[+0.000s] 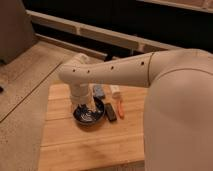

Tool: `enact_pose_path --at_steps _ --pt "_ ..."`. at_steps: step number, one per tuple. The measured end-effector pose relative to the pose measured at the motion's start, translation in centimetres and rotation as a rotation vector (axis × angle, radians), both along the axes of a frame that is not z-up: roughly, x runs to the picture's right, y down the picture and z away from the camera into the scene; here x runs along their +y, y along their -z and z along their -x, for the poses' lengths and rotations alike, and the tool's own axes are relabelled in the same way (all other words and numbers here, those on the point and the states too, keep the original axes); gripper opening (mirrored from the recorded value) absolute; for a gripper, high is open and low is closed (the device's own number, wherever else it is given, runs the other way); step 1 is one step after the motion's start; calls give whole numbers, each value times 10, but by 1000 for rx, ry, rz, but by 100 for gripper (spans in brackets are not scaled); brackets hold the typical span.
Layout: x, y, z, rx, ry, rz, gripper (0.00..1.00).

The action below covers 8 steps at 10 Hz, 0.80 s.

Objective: Pick up the ceramic cup

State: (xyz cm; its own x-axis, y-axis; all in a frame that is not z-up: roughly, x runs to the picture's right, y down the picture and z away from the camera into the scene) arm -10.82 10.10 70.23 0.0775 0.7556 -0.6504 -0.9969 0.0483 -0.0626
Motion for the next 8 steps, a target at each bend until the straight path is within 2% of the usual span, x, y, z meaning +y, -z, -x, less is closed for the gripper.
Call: enact_pose_path --at_steps 3,5,6,8 --pt "-42 7 6 -62 21 -96 65" --pt "-85 15 8 -130 58 -213 65" --pt "-100 16 7 -163 82 -258 65" --pt "-120 15 4 -219 115 -321 65"
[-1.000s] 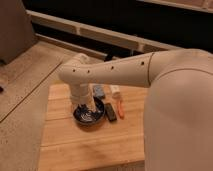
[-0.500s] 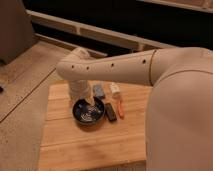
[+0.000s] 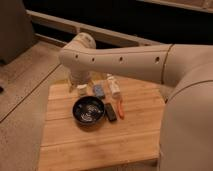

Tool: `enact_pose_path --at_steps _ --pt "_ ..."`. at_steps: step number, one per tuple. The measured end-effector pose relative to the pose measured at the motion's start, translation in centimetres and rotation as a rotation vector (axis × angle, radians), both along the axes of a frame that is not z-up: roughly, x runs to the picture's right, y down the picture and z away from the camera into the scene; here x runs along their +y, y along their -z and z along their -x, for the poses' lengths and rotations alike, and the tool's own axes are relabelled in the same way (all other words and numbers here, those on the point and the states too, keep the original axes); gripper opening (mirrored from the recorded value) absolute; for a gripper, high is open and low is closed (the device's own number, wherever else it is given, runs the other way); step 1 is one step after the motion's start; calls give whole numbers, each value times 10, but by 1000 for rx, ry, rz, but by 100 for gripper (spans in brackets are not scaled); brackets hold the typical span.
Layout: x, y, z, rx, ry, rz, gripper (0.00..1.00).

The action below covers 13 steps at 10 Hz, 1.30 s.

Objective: Pick up the ceramic cup

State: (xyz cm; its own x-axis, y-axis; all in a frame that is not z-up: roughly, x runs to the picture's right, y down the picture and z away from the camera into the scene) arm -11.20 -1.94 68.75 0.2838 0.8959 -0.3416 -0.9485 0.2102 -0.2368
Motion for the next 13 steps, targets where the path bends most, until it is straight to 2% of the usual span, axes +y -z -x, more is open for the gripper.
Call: enact_pose_path --at_steps 1,4,9,10,13 --pt "-17 -1 -5 -43 21 -48 65" --pt "-41 -2 -16 -96 37 -103 65" --pt "-36 -3 -12 -102 41 -98 65" --pt "-31 -5 -10 -104 26 -96 65" --pt "-31 -19 8 -158 -37 -107 65"
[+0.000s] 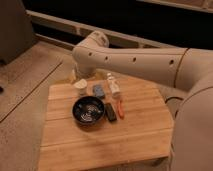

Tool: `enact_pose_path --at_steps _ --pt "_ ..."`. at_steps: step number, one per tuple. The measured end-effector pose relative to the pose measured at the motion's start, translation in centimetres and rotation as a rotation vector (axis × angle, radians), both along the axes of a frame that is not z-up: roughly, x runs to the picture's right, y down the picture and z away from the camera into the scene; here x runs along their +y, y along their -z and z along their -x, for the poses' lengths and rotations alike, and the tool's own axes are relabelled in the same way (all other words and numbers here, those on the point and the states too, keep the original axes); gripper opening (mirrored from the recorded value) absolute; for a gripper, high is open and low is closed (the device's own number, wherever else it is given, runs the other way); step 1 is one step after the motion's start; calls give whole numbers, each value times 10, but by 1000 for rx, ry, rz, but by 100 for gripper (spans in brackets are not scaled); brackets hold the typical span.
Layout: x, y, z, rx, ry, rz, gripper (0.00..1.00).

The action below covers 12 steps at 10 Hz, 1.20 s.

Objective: Pick up the ceramic cup

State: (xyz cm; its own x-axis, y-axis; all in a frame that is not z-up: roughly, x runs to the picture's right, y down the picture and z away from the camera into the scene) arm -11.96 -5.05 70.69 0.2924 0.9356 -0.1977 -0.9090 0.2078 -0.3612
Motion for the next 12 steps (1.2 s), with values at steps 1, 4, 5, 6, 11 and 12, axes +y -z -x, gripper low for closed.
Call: enact_pose_path --at_steps 1,4,5,6,11,12 --pt "-1 -6 9 -20 2 -7 65" --pt "0 -33 10 -28 66 -12 65" --pt "-2 -52 -3 -11 72 -2 65" --pt "-4 -68 -12 9 79 9 65" --pt "-11 -135 -31 49 66 48 65" --pt "-12 -142 -27 46 70 51 65"
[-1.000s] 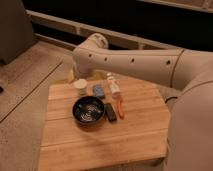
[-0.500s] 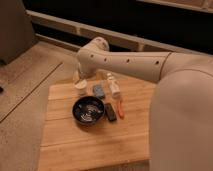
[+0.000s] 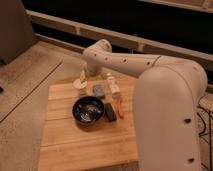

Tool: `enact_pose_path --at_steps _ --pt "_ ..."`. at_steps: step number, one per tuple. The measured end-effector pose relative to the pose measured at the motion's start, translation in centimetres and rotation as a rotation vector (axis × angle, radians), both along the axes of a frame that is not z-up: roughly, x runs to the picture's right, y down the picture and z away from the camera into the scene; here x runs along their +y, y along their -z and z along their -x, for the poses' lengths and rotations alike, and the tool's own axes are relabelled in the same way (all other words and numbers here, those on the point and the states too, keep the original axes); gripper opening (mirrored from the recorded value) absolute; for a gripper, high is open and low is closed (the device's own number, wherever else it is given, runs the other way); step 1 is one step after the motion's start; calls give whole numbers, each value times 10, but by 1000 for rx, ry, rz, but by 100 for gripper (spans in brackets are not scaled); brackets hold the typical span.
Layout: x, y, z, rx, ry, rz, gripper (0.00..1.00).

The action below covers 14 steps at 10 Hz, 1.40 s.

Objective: Pick up the ceramic cup

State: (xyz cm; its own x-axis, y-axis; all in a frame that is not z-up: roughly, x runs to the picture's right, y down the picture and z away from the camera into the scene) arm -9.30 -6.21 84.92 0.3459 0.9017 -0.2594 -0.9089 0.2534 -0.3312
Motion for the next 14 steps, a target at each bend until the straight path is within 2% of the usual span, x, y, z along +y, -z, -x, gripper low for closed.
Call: enact_pose_path --at_steps 2,7,12,13,14 --pt "-4 -24 -5 8 -8 15 65" --pt "2 -64 -4 16 -12 81 65" --pt "18 -94 17 -4 42 167 65" --pt "22 -100 19 -3 55 185 63" --pt "25 -104 17 1 63 198 55"
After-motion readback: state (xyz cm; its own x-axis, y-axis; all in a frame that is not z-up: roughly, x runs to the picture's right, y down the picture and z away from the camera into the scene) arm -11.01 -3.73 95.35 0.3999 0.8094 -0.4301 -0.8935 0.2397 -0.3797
